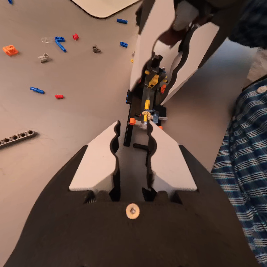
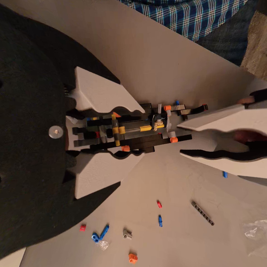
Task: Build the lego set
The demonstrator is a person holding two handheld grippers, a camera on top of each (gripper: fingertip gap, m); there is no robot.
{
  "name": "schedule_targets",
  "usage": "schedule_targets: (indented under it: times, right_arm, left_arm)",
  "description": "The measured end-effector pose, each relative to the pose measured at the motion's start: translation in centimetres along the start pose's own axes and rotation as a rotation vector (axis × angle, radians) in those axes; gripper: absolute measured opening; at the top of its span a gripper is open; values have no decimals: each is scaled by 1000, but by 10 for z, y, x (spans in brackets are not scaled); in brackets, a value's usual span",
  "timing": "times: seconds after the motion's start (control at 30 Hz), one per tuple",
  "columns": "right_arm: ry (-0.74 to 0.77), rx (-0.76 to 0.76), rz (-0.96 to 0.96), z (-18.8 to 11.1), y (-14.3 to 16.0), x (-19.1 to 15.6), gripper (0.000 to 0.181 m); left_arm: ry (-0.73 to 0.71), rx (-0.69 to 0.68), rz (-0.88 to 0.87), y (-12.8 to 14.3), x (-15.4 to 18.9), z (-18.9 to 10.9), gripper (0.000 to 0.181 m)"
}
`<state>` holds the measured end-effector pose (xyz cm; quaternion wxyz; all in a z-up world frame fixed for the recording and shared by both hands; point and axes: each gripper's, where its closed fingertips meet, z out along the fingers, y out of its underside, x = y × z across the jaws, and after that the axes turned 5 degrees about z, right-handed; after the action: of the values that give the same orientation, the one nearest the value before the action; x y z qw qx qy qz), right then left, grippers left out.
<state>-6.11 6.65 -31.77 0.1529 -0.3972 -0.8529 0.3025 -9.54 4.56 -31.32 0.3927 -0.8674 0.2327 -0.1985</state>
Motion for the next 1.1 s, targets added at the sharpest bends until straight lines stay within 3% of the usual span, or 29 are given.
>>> schedule_targets:
  times: [0.03,0.17,0.3,0.4,0.53,0.73,0.97,1.1]
  right_arm:
    - [1,10,5,-2,0,1,52]
    - [-18,28,5,-12,4,0,72]
    - [-1,-26,-37,-11,18,1,76]
    - [22,-63,-69,-8,27,3,72]
    - [37,-93,-88,-3,35,6,58]
    - [8,-55,-48,-3,34,6,57]
    - [-12,-19,-3,-4,31,7,60]
    - [6,49,48,-15,23,11,74]
  left_arm:
    - [-12,-10,36,1,2,-2,41]
    - [-54,-58,147,7,14,-5,69]
    - [-117,-130,262,17,19,3,79]
    - [-152,-175,325,23,19,9,78]
    - [-171,-182,346,26,14,12,58]
    - [-152,-183,372,26,13,12,57]
    - [-141,-182,346,23,12,10,57]
    - [-123,-175,283,21,14,8,57]
